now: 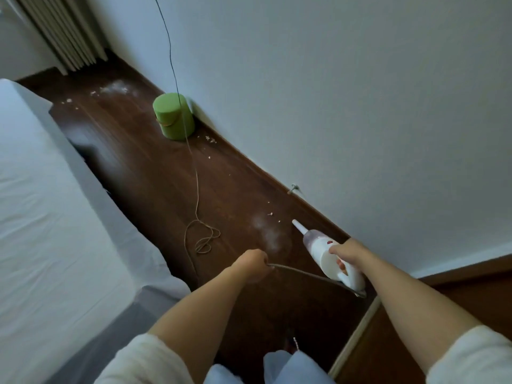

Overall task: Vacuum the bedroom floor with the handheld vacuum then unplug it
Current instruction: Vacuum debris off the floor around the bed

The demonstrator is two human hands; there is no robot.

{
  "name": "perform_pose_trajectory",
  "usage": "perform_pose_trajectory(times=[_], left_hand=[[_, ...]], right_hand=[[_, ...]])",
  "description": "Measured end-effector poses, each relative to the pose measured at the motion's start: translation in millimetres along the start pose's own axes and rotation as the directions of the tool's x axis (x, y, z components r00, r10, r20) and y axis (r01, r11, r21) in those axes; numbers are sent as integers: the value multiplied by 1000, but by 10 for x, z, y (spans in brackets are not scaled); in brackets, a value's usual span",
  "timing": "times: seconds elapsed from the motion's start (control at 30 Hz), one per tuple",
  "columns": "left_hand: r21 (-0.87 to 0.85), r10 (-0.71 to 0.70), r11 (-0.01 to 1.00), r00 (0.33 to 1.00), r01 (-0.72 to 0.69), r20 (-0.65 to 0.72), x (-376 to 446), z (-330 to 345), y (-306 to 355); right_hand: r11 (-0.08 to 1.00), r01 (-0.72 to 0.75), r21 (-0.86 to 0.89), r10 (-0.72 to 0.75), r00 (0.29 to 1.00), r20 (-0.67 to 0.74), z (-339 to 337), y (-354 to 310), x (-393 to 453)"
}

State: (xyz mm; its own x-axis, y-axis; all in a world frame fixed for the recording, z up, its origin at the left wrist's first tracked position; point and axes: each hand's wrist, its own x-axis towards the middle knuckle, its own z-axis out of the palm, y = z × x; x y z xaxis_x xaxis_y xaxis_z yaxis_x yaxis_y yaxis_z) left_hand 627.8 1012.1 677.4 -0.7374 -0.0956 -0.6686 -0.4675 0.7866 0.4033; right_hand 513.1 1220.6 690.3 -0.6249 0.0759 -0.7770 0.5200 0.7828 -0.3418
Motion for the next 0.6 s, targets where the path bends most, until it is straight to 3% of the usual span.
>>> perform_pose_trajectory(times=[0.17,0.33,0.6], left_hand=[[-17,-48,999,999,49,13,-24,47,8],[-4,5,1000,1000,-5,-15,-18,-2,51],[-9,67,998,998,-67,7,-101,148,81]], right_hand=[[993,51,-106,-50,999,15,-68,-104,2],[973,59,-225,-49,997,52,-126,-110,-187],[977,65,-205,-58,997,42,-74,228,-453]])
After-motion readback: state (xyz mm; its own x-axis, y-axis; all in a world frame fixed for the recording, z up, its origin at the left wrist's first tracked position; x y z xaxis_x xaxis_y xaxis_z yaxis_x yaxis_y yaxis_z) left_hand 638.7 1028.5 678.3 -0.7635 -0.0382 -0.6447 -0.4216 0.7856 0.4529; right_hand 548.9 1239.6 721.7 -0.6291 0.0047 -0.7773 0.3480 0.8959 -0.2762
